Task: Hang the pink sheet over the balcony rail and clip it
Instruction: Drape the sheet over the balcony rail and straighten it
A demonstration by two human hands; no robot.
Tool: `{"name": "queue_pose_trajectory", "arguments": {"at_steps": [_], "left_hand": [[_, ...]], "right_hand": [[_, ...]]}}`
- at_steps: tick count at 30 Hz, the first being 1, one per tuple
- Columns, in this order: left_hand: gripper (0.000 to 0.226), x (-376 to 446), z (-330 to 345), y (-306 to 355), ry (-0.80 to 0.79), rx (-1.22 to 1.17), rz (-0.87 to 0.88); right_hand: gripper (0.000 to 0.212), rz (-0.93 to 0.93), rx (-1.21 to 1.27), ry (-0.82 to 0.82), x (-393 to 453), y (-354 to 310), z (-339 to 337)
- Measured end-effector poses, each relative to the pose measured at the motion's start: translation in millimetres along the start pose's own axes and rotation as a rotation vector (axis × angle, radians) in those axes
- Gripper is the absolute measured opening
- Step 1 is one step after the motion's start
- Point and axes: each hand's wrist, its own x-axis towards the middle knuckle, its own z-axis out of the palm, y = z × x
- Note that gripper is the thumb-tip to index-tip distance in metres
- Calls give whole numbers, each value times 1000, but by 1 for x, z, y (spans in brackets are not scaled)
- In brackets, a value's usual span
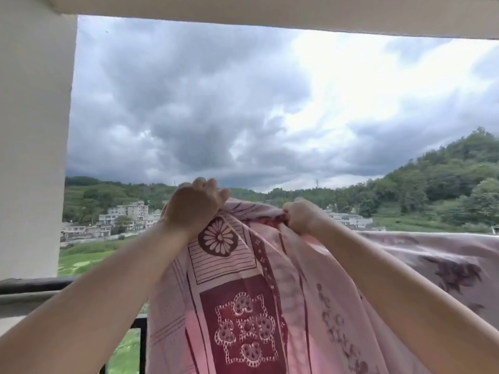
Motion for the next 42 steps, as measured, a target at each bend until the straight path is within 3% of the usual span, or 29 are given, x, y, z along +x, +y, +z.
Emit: {"name": "queue_pose_trajectory", "arguments": {"at_steps": [1, 3, 6, 9, 11, 14, 18, 22, 24, 26, 28, 30, 33, 37, 39, 41, 42], "left_hand": [[29, -11, 7, -3, -58, 28, 21], [24, -34, 16, -7, -168, -6, 50], [28, -54, 28, -11, -402, -100, -23], [36, -63, 34, -19, -704, -281, -157], [47, -71, 31, -26, -786, -453, -295], [48, -94, 10, -29, -616, -617, -450], [37, -131, -19, -21, -302, -529, -503], [53, -179, -25, -6, -287, -308, -453], [68, -209, -21, 10, -211, -323, -557], [69, -230, -18, 29, -314, -630, -836], [50, -234, -16, 42, -509, -1174, -1130], [33, -237, -9, 41, -571, -1481, -1291], [25, -236, -15, 24, -398, -1369, -1238], [24, -215, -33, -25, -275, -1052, -1146], [37, -199, -37, -49, -317, -1038, -1156], [28, -184, -35, -67, -334, -906, -1099], [24, -177, -32, -75, -343, -814, -1044]], "right_hand": [[29, -101, 31, -216, -8, -4, 10], [35, -155, 140, -394, -27, -10, 9], [33, -177, 291, -269, -51, -12, -10], [33, -196, 388, -379, -71, -23, -15], [38, -189, 355, -353, -80, -30, -2], [43, -150, 411, -145, -85, -32, 10], [48, -165, 230, 88, -86, -44, 7], [49, -172, 260, -2, -88, -48, 7], [48, -171, 297, -7, -88, -46, 12], [45, -146, 338, -7, -90, -44, 16], [40, -146, 328, -9, -93, -47, 14], [40, -207, 258, 31, -98, -56, 11], [59, -346, 177, 121, -98, -80, 10], [63, -486, 173, 116, -76, -128, 18], [53, -521, 227, -25, -58, -155, 15], [36, -599, 237, -300, -39, -174, 11], [38, -614, 250, -410, -29, -181, 8]]}}
